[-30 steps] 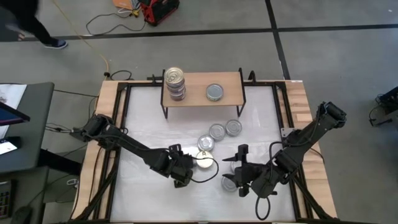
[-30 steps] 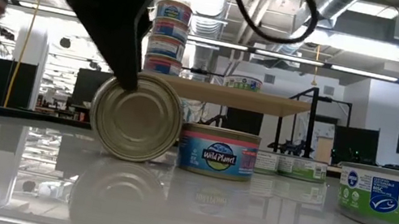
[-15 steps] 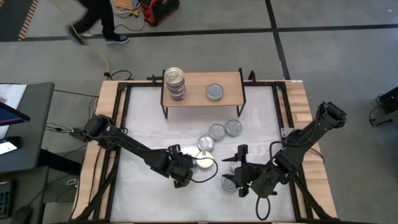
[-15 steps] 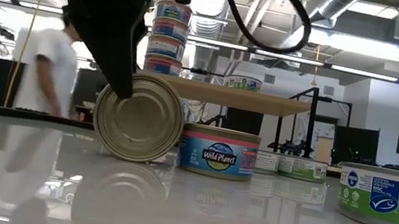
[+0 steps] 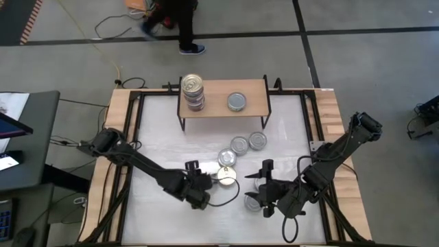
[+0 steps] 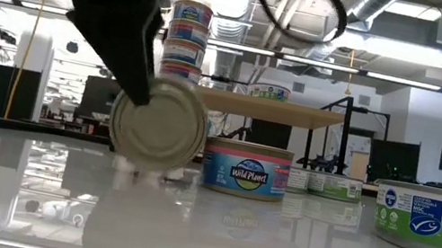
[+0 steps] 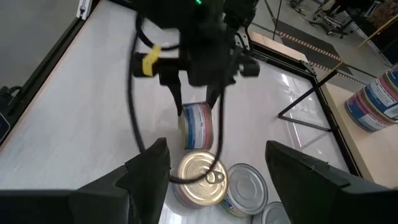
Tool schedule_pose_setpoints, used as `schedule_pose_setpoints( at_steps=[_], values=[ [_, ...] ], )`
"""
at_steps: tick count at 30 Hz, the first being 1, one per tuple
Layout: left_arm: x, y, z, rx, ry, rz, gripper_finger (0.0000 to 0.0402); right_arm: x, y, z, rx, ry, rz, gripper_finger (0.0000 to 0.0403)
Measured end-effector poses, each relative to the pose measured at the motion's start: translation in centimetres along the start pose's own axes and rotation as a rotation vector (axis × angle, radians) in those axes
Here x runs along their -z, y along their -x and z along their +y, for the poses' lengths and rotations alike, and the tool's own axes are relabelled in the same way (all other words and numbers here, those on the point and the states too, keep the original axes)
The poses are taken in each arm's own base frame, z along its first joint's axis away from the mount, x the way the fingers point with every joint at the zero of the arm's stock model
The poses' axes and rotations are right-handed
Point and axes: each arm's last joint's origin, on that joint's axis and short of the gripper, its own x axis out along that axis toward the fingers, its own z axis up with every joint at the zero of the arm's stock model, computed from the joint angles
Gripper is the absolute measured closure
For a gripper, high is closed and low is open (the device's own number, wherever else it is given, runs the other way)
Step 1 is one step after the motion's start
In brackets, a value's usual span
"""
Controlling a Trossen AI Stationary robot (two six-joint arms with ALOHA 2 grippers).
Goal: Stack canned seafood by type on shelf
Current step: Stack the blue tuna can on top of the blue tuna can
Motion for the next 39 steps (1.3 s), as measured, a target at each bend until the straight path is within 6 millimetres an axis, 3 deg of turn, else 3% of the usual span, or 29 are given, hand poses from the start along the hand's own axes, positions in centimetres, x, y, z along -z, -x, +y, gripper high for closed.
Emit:
schedule_pose_setpoints(
  at_steps=[8, 15, 19, 27, 33, 39],
  values=[
    [-0.1, 3.2, -1.0, -0.276, -0.270, -0.143, 0.0204, -0.1, 0.0, -0.1, 0.041, -0.006, -0.011, 0.0112],
    [-0.6, 6.6, 0.7, -0.685, -0.483, -0.205, 0.0204, 0.0, -0.2, -0.6, 0.183, -0.007, -0.023, 0.0112],
    [-1.1, 8.0, 3.2, -0.858, -0.557, -0.201, 0.0202, 0.9, -1.2, -1.4, 0.287, 0.011, 0.009, 0.0112],
    [-1.9, 11.7, 10.9, -1.034, -0.505, -0.169, 0.0202, 1.6, -3.7, -4.8, 0.395, 0.101, 0.128, 0.0112],
    [-0.9, 15.8, 16.4, -1.065, -0.421, -0.130, 0.0202, 1.6, -4.8, -8.6, 0.373, 0.085, 0.185, 0.0112],
    [-0.1, 18.1, 19.1, -1.020, -0.388, -0.093, 0.0202, 2.9, -4.9, -12.3, 0.298, 0.031, 0.153, 0.0112]
  ],
)
